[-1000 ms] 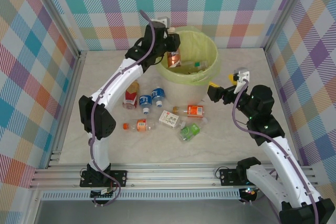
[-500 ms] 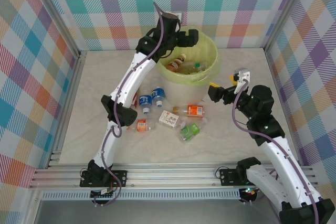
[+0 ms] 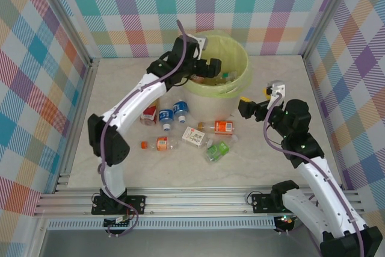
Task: Put the plastic bottles in the bin
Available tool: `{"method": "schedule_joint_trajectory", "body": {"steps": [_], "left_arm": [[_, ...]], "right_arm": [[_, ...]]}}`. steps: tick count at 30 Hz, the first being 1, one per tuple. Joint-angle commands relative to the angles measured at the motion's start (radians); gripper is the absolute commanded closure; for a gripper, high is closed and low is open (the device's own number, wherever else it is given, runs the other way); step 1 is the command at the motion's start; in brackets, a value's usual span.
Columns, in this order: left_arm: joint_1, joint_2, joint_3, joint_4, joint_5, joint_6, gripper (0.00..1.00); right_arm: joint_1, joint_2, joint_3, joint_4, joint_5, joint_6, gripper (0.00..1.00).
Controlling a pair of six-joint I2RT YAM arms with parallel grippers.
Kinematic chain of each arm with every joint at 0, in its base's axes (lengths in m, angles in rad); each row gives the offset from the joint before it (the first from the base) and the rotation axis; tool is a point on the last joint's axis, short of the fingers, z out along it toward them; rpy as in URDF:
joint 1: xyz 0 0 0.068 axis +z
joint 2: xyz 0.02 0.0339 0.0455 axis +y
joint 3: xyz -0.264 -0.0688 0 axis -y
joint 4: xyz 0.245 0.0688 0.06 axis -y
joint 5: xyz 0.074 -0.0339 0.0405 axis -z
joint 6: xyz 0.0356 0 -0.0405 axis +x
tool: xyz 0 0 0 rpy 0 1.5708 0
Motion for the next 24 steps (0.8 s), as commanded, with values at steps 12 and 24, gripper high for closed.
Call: {"method": "schedule_joint_trajectory", "body": {"steps": [12,24], "left_arm": [[-0.011,-0.282,-0.211,0.248,-0.093,-0.126,0.0],[-0.008,-0.677,-0.686,0.218,-0.366,-0.41,0.0]], "right_arm": [[0.004,0.081,-0.055,0.207,0.035,0.061,0.0],[0.004,0.088,-0.097,0.201,0.105,0.078,0.0]]}}
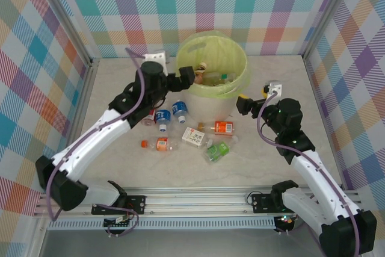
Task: Put the plastic bottles in the bin
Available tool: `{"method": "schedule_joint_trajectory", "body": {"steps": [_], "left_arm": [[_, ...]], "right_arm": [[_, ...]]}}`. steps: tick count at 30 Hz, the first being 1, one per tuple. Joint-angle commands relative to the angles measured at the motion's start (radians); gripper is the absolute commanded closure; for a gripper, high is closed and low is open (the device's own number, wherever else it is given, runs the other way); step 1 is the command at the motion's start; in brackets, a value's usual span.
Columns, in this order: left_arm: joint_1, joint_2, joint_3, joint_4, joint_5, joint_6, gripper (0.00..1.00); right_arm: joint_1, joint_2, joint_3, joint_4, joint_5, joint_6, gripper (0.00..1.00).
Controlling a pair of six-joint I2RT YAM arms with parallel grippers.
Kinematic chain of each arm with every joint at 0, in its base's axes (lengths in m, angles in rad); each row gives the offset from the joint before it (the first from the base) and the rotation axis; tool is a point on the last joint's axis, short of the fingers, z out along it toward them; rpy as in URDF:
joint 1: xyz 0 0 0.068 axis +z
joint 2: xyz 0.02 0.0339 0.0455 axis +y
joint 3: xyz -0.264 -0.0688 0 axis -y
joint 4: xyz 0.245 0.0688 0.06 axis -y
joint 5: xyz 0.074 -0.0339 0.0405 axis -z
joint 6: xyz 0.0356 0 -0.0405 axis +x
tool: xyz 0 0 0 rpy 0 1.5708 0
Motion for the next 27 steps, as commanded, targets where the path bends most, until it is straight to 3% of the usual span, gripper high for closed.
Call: {"method": "schedule_joint_trajectory", "body": {"steps": [1,9,16,21,27], "left_arm": [[0.002,-0.146,-0.096,-0.066,-0.172,-0.172,0.0],[0.011,-0.381,-0.31,-0.399,-0.315,-0.601,0.0],[0.013,-0.408,-0.47,-0.574,-0.234,-0.964,0.0],[0.014,-0.331,-0.591,-0.552,-0.125,-1.103,0.0],[0.027,-0.15,-0.666,-0.264,0.014,-1.194,0.0]], "right_arm": [[0.004,0.003,-0.02,0.03,0.037,0.024,0.0],[0.004,0.017,-0.095,0.068,0.077,0.109,0.0],[0.004,0.064,-0.087,0.063,0.074,0.111,0.0],[0.004,0.076,-0.084,0.059,0.071,0.1,0.0],[0.004,0.077,-0.092,0.054,0.063,0.104,0.0]]}}
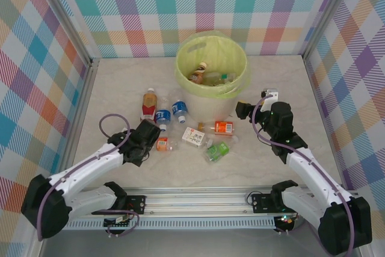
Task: Put the plastic bottles in the bin
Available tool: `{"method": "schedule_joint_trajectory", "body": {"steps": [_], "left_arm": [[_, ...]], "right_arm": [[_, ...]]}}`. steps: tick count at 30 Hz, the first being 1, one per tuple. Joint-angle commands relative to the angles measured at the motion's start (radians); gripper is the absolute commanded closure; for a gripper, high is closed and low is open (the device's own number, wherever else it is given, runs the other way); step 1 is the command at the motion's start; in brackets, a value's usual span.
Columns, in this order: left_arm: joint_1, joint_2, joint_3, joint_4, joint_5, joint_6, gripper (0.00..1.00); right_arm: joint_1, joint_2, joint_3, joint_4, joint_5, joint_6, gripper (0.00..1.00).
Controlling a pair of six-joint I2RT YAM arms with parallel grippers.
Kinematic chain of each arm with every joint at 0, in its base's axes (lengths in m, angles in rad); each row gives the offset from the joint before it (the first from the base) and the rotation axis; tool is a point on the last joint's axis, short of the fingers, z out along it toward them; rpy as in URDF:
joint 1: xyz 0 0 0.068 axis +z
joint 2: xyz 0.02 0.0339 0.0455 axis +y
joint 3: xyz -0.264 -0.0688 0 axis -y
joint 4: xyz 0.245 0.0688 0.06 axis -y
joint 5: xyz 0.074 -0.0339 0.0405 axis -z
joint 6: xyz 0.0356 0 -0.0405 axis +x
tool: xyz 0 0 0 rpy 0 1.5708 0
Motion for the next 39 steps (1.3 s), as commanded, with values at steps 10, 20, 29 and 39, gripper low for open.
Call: {"method": "schedule_joint_trajectory", "body": {"steps": [10,20,29,39], "left_arm": [[0.037,0.24,-0.048,0.293,0.154,-0.343,0.0],[0.063,0.309,-0.066,0.331,0.128,-0.345,0.16],[0.09,0.273,-0.18,0.562,0.082,-0.263,0.31],[0.116,0.116,-0.258,0.637,0.022,-0.052,0.45]], "right_arm": [[0.003,-0.038,-0.007,0.003,0.011,-0.015,0.0],[0.004,-0.105,-0.026,-0.022,0.045,-0.022,0.0],[0.004,-0.103,-0.021,-0.021,0.034,-0.019,0.0],[0.004,-0.08,-0.024,-0.021,0.024,0.018,0.0]]}}
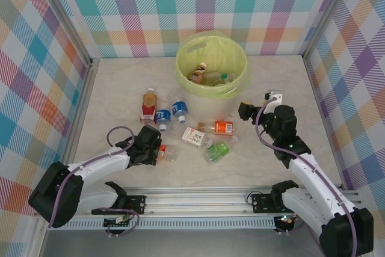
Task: Put the plastic bottles in the bin
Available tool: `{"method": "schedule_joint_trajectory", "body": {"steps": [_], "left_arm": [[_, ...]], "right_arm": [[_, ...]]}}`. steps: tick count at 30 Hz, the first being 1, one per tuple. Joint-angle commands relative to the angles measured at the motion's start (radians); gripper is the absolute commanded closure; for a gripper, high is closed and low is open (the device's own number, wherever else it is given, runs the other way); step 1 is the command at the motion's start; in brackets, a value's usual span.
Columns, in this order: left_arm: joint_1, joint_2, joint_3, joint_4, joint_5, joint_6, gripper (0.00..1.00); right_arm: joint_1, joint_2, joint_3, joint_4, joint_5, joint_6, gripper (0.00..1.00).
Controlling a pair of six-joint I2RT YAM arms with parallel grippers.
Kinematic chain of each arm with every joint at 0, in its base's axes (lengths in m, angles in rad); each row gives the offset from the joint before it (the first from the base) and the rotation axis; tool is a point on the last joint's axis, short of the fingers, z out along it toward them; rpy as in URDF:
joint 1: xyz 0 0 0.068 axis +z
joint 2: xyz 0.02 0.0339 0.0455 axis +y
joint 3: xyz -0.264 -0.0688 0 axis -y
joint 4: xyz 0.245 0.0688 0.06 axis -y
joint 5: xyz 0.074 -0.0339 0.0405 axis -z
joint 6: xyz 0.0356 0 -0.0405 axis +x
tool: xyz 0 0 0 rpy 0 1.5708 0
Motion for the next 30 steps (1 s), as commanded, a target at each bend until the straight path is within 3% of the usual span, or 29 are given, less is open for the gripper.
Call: {"method": "schedule_joint_trajectory", "body": {"steps": [1,12,16,20,24,30], "left_arm": [[0.055,0.004,-0.045,0.213,-0.175,0.138,0.45],[0.08,-0.256,0.11,-0.042,-0.294,0.448,0.51],[0.08,-0.312,0.204,-0.056,-0.313,0.583,0.51],[0.083,-0.281,0.344,-0.035,-0.304,0.73,0.51],[0.083,-0.187,0.524,0.056,-0.227,0.929,0.52],[0.083,-0.035,0.738,0.27,-0.115,1.103,0.53]], "right_arm": [[0.004,0.006,-0.005,0.01,-0.01,0.018,0.0],[0.004,0.042,0.0,0.024,-0.004,0.008,0.0],[0.004,0.064,0.014,0.039,-0.01,0.005,0.0],[0.004,0.073,0.026,0.037,-0.019,0.002,0.0],[0.004,0.062,0.021,0.036,-0.017,0.004,0.0],[0.004,0.058,0.037,0.039,-0.018,0.015,0.0]]}}
